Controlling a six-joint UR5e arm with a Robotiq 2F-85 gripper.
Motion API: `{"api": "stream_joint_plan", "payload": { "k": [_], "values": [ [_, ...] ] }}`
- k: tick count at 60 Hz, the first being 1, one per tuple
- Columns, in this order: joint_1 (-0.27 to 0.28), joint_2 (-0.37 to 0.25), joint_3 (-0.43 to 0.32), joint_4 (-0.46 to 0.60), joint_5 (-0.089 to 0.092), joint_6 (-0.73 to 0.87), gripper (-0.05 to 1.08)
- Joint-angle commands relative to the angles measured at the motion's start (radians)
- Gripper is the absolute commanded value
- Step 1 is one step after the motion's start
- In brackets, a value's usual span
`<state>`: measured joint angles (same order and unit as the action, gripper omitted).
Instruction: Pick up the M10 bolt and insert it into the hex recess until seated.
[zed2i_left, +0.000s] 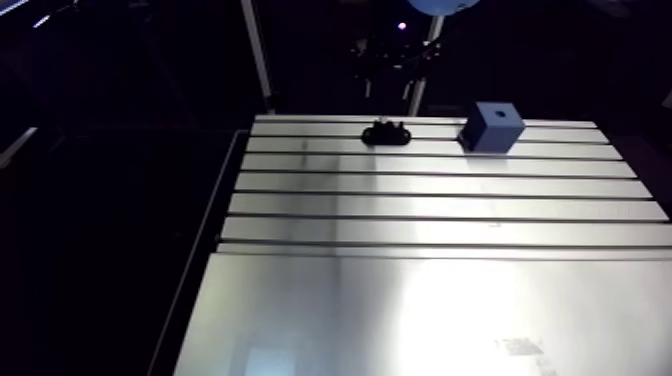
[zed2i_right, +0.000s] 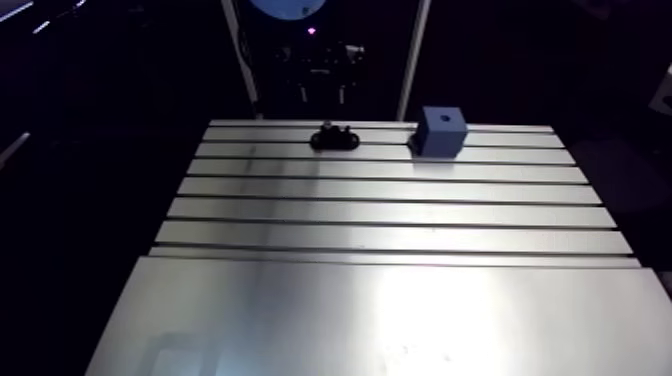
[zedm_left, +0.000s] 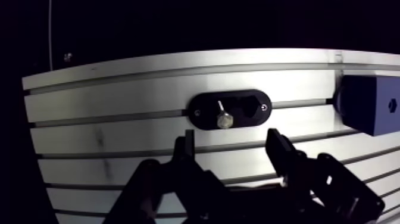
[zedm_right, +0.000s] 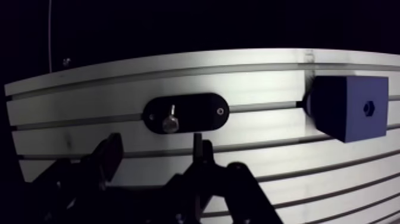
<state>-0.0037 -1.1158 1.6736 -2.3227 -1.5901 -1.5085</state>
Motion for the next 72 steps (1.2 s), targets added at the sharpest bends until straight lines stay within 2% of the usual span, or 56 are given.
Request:
{"api": "stream_joint_plan", "payload": {
  "k": [1,72],
  "values": [
    [-0.001,0.018,-0.001,-0.013,0.016,-0.003,0.37],
    [-0.001,0.063,0.001,-0.039,0.008,-0.109,0.4]
  ]
}}
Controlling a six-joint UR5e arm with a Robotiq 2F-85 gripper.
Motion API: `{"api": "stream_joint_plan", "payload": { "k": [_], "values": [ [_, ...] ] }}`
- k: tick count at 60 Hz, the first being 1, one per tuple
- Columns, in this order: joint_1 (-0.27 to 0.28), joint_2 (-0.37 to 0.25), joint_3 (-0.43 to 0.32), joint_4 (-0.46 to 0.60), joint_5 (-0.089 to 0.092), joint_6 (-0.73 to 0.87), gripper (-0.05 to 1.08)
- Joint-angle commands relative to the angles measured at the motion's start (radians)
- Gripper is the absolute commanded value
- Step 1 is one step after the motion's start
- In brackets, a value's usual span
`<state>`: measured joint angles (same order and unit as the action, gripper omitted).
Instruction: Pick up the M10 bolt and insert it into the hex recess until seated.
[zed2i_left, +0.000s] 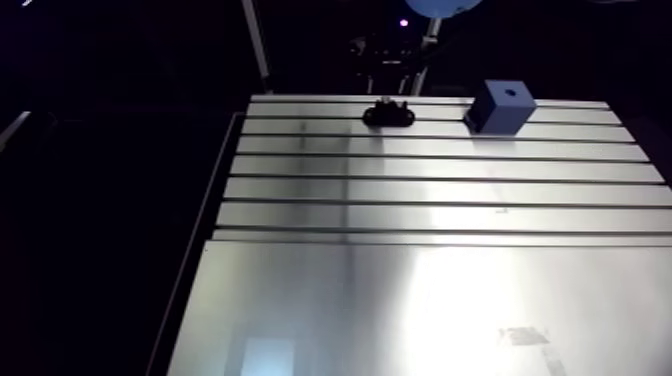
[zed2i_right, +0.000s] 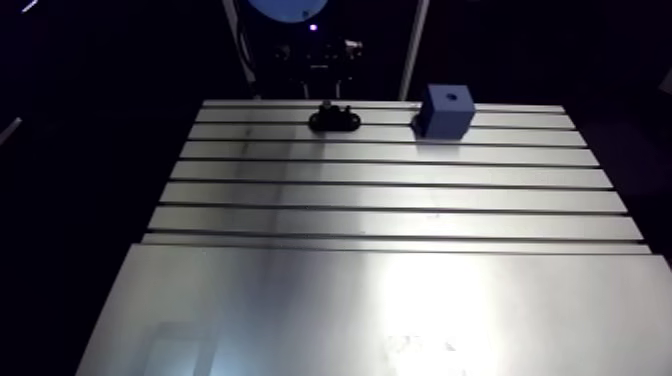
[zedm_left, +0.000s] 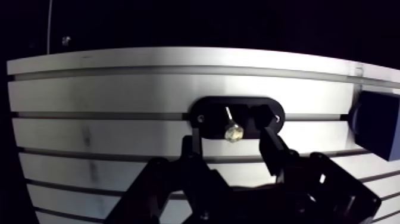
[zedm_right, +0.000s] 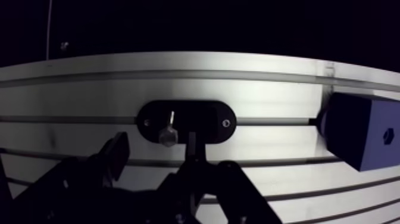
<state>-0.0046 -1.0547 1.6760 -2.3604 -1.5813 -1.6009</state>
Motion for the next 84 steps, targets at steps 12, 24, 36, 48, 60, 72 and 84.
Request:
{"api": "stream_joint_plan", "payload": {
  "k": [12,24,36,48,60,72,84],
  "values": [
    [-0.002,0.014,-0.002,-0.001,-0.001,-0.017,0.4],
    [-0.001,0.015,0.004,-0.003,-0.002,-0.015,0.4],
    [-0.001,0.018,0.007,-0.003,-0.003,-0.015,0.42],
    [-0.004,0.02,0.008,-0.003,-0.003,-0.015,0.42],
    [-0.008,0.019,0.009,-0.003,-0.003,-0.011,0.43],
    [-0.003,0.018,0.018,-0.025,-0.004,0.002,0.45],
    [0.0,0.02,0.023,-0.064,-0.009,-0.001,0.47]
  ]
}}
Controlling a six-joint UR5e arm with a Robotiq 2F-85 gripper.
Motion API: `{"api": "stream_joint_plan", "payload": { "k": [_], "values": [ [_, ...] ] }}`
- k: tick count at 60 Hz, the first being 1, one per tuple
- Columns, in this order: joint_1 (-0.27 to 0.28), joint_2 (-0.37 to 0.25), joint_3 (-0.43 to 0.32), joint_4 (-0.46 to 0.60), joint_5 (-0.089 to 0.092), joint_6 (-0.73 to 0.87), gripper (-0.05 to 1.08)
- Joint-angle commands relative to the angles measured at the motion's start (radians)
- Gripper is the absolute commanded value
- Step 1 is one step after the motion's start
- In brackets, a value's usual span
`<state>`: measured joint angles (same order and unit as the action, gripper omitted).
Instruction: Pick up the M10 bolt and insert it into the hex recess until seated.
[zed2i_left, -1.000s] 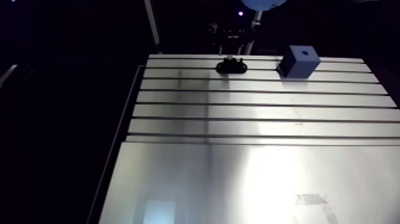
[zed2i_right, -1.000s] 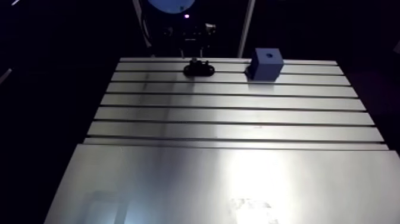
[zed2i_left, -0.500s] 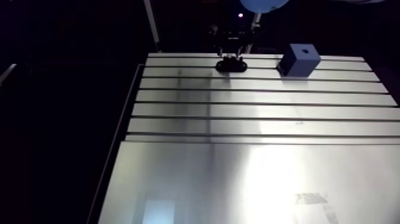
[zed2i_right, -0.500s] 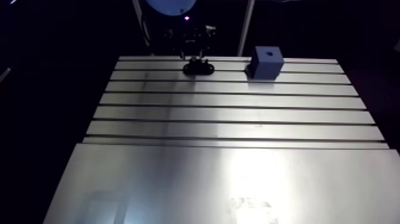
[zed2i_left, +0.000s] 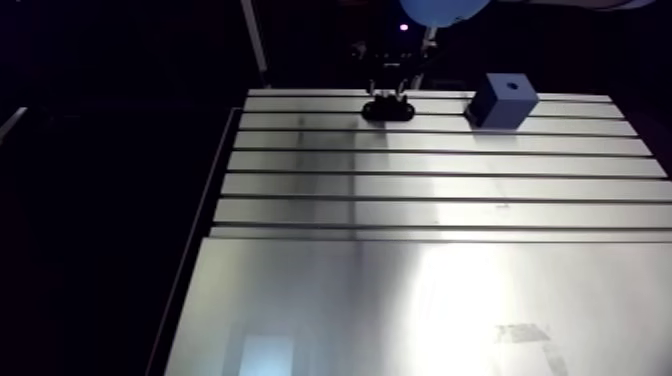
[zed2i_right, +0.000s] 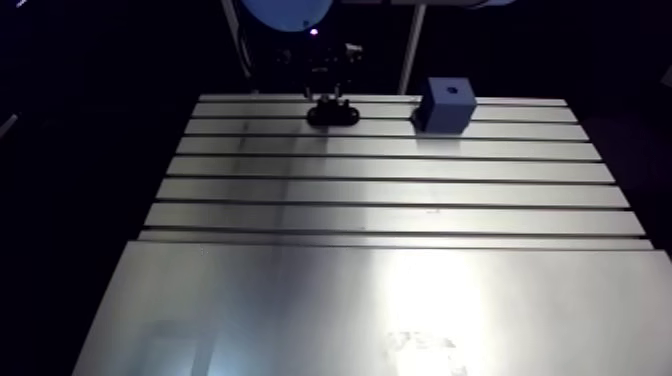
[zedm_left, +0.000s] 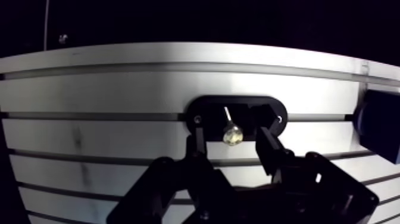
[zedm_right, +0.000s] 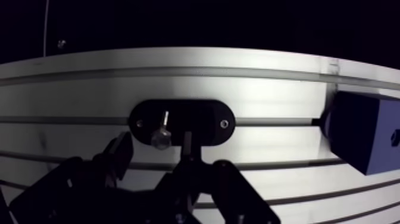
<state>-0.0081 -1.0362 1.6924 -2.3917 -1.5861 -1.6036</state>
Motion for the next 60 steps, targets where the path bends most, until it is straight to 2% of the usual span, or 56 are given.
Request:
{"api": "stream_joint_plan", "payload": {
  "k": [1,40,60],
  "values": [
    [0.004,0.002,0.007,-0.033,-0.005,0.003,0.47],
    [0.002,0.0,0.014,-0.031,-0.004,0.003,0.49],
    [0.002,0.002,0.017,-0.033,-0.019,0.003,0.51]
  ]
}}
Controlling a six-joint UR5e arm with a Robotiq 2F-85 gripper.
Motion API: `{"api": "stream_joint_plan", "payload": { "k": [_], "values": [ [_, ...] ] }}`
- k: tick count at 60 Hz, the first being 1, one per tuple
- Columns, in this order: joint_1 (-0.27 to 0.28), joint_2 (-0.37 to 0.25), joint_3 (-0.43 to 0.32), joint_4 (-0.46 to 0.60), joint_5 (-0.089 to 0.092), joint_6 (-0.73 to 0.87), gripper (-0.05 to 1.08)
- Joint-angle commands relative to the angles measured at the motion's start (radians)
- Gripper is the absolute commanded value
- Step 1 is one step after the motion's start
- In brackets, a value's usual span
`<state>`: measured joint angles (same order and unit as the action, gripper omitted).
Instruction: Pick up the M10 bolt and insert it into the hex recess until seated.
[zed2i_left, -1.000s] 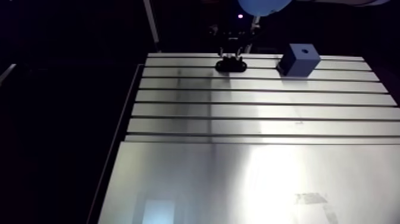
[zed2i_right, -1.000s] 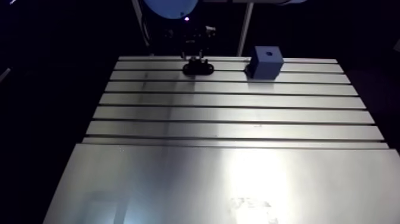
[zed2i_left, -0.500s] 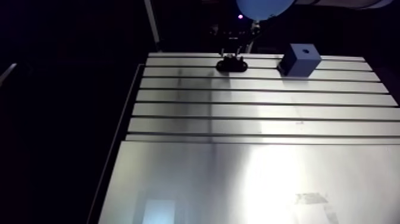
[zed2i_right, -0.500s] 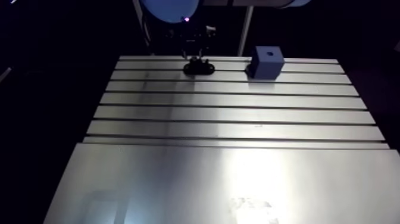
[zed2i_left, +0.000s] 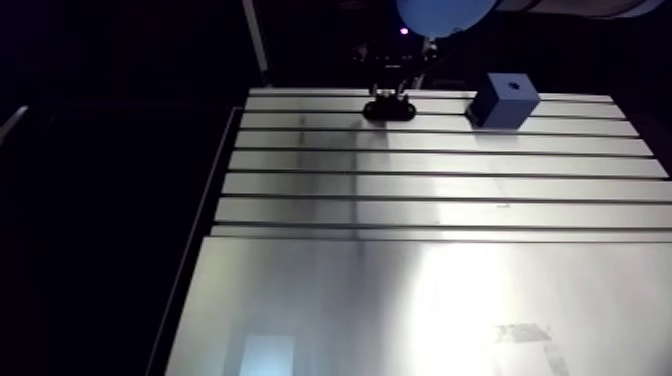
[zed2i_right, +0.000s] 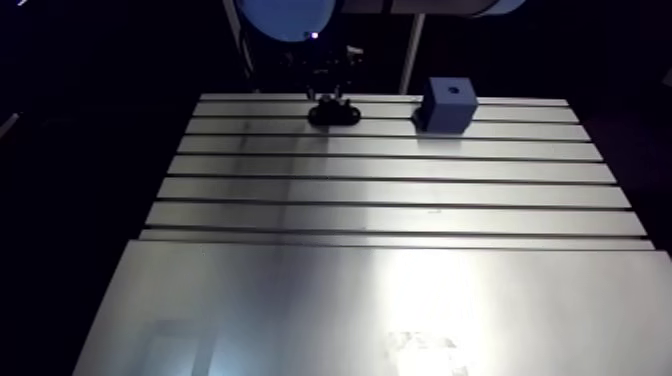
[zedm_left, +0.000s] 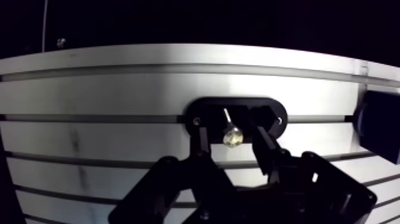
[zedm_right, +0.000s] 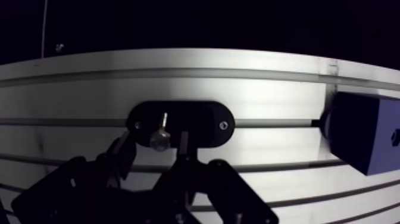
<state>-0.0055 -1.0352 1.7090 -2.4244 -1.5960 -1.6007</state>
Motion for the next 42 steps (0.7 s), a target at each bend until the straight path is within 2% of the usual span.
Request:
{"api": "stream_joint_plan", "payload": {
  "k": [1,42],
  "values": [
    [-0.001,0.001,0.001,0.0,-0.009,0.0,0.52],
    [-0.002,-0.001,0.01,0.0,-0.006,0.0,0.59]
  ]
}}
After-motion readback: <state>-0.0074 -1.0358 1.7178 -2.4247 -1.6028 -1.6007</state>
